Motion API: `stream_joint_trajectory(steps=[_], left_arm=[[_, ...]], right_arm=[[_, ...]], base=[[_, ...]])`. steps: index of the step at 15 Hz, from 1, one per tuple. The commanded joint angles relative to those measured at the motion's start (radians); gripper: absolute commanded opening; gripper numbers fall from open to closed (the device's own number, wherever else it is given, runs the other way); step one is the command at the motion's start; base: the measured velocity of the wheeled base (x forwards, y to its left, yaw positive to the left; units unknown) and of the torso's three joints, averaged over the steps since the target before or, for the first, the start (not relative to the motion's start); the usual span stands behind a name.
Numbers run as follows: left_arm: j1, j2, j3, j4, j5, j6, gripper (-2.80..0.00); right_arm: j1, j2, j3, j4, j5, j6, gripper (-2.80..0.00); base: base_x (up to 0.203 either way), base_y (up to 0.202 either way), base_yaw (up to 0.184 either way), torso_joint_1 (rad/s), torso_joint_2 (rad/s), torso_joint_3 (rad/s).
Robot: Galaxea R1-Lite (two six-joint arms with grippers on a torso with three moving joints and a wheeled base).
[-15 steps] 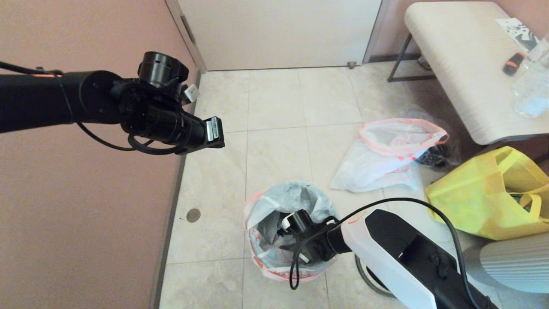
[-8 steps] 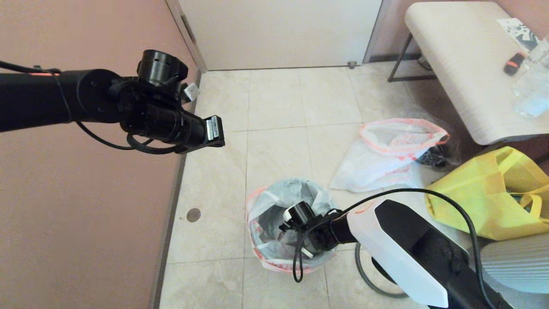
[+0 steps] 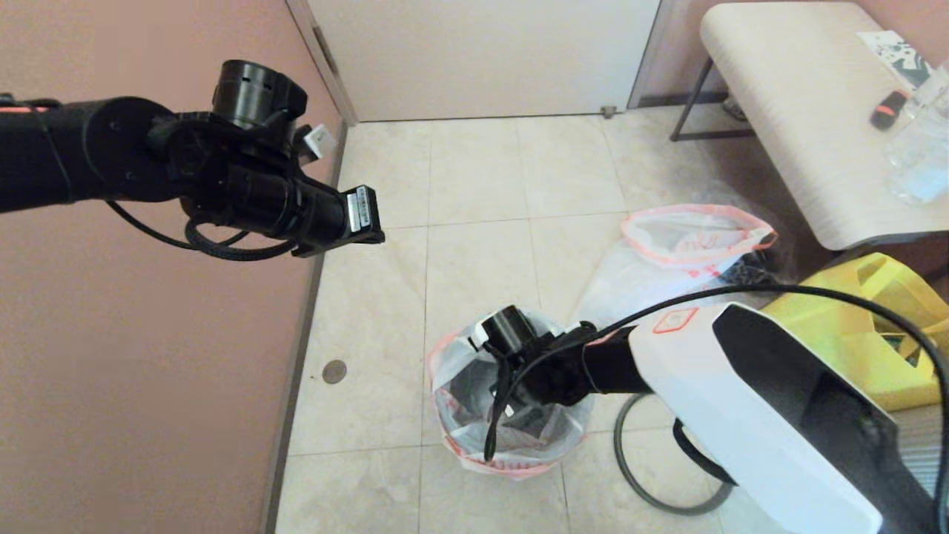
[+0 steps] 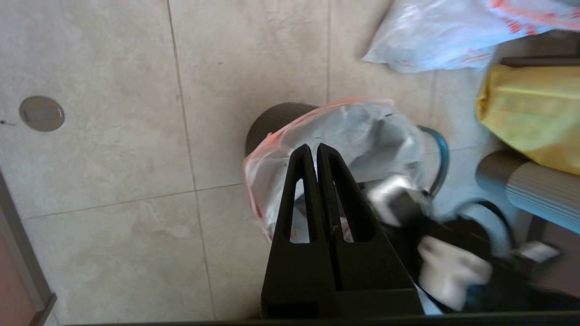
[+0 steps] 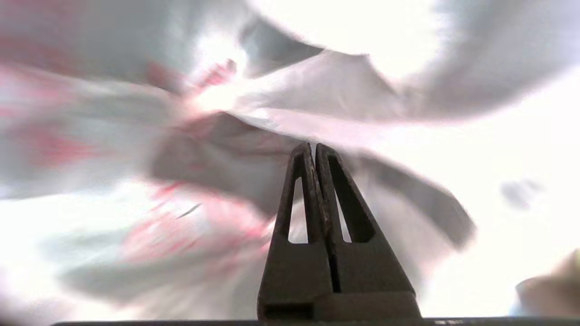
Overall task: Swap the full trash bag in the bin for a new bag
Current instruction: Put the new garbage bag on the trash can, then place the trash can ring on the trash can
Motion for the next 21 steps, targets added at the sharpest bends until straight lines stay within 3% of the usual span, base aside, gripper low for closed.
stream_joint_trajectory(steps=[1, 3, 5, 7, 9, 12, 14, 16, 19, 20, 21], left_arm=[[-0.005, -0.046, 0.012, 0.003, 0.001, -0.001, -2.80], [-0.008, -0.069, 0.018, 0.007, -0.001, -0.001, -2.80], [-0.013, -0.072, 0.018, 0.007, -0.001, -0.001, -2.80], [-0.013, -0.066, 0.015, 0.005, -0.001, -0.002, -2.80], [-0.024, -0.060, 0.016, 0.005, -0.001, -0.002, -2.80], [-0.060, -0.056, 0.035, 0.002, 0.000, -0.005, -2.80], [-0.073, -0.056, 0.040, 0.005, -0.024, -0.004, -2.80], [-0.082, -0.054, 0.050, 0.007, -0.104, -0.006, -2.80], [-0.110, -0.055, 0.067, 0.004, -0.104, -0.004, -2.80], [-0.114, -0.050, 0.067, 0.004, -0.104, -0.003, -2.80], [-0.115, -0.043, 0.067, 0.002, -0.102, -0.002, -2.80]], right_arm=[[0.012, -0.188, 0.092, 0.004, 0.006, 0.100, -2.80], [-0.002, -0.380, 0.255, 0.028, 0.013, 0.178, -2.80], [-0.081, -0.548, 0.494, 0.075, 0.011, 0.234, -2.80], [-0.265, -0.630, 0.688, 0.084, 0.013, 0.268, -2.80], [-0.459, -0.616, 0.791, 0.003, 0.053, 0.277, -2.80], [-0.576, -0.374, 0.809, -0.223, 0.089, 0.214, -2.80], [-0.634, -0.170, 0.767, -0.367, 0.099, 0.102, -2.80], [-0.669, 0.007, 0.684, -0.447, 0.106, -0.008, -2.80], [-0.714, 0.204, 0.525, -0.532, 0.115, -0.159, -2.80], [-0.735, 0.242, 0.505, -0.579, 0.126, -0.235, 0.00], [-0.747, 0.271, 0.490, -0.613, 0.134, -0.259, 0.00]], base=[[0.000, 0.000, 0.000, 0.000, 0.00, 0.000], [0.000, 0.000, 0.000, 0.000, 0.00, 0.000], [0.000, 0.000, 0.000, 0.000, 0.00, 0.000], [0.000, 0.000, 0.000, 0.000, 0.00, 0.000], [0.000, 0.000, 0.000, 0.000, 0.00, 0.000], [0.000, 0.000, 0.000, 0.000, 0.00, 0.000], [0.000, 0.000, 0.000, 0.000, 0.00, 0.000], [0.000, 0.000, 0.000, 0.000, 0.00, 0.000], [0.000, 0.000, 0.000, 0.000, 0.00, 0.000], [0.000, 0.000, 0.000, 0.000, 0.00, 0.000], [0.000, 0.000, 0.000, 0.000, 0.00, 0.000]])
